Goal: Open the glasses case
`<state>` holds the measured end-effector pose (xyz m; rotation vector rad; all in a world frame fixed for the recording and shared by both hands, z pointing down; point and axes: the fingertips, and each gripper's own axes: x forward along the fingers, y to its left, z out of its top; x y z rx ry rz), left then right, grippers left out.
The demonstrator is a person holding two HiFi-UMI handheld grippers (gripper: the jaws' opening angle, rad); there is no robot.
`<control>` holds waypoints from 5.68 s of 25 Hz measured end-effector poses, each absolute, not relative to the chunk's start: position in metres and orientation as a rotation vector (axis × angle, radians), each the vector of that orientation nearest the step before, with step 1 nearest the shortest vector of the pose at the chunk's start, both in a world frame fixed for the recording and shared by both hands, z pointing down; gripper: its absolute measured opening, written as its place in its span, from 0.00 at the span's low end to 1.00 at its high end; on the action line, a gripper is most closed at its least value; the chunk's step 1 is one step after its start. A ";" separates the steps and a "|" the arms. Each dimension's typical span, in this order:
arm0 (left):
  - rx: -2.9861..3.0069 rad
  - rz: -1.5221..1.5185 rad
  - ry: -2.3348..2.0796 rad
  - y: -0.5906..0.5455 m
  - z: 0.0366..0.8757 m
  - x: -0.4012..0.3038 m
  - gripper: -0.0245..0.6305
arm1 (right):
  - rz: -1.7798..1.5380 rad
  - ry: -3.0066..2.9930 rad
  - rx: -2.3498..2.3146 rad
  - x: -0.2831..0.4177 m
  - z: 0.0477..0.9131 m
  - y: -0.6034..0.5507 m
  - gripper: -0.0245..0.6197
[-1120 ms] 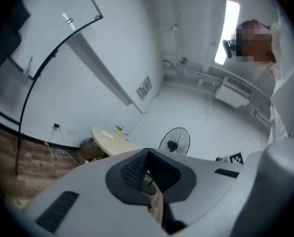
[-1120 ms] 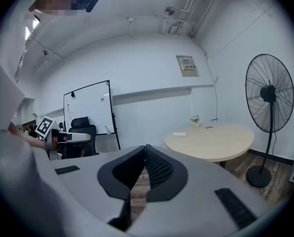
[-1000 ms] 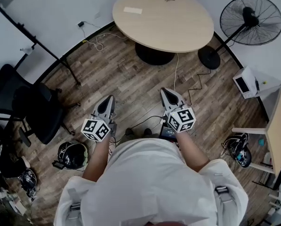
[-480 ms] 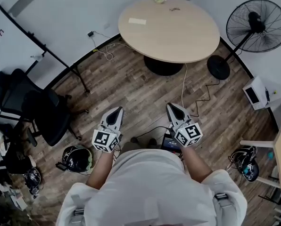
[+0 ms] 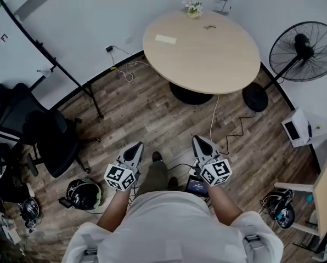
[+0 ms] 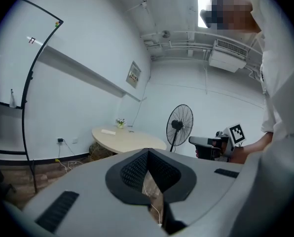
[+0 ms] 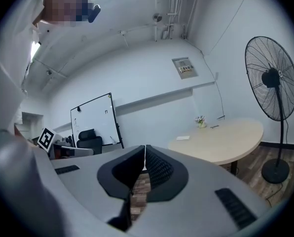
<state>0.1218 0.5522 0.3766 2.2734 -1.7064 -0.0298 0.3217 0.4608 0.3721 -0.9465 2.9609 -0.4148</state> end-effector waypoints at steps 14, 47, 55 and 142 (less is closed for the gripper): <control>2.307 -0.181 -1.688 0.398 0.351 -0.002 0.06 | -0.303 2.982 -0.990 0.211 0.331 0.300 0.08; 2.320 -0.125 -1.538 0.023 0.360 -0.106 0.06 | -0.391 2.911 -1.066 0.125 0.359 -0.067 0.08; 2.327 -0.006 -1.558 -0.061 0.375 -0.124 0.06 | -0.244 3.009 -1.027 0.106 0.378 -0.134 0.08; 2.549 0.205 -1.360 -0.261 0.543 -0.155 0.06 | 0.873 3.724 -0.748 0.002 0.597 -0.259 0.09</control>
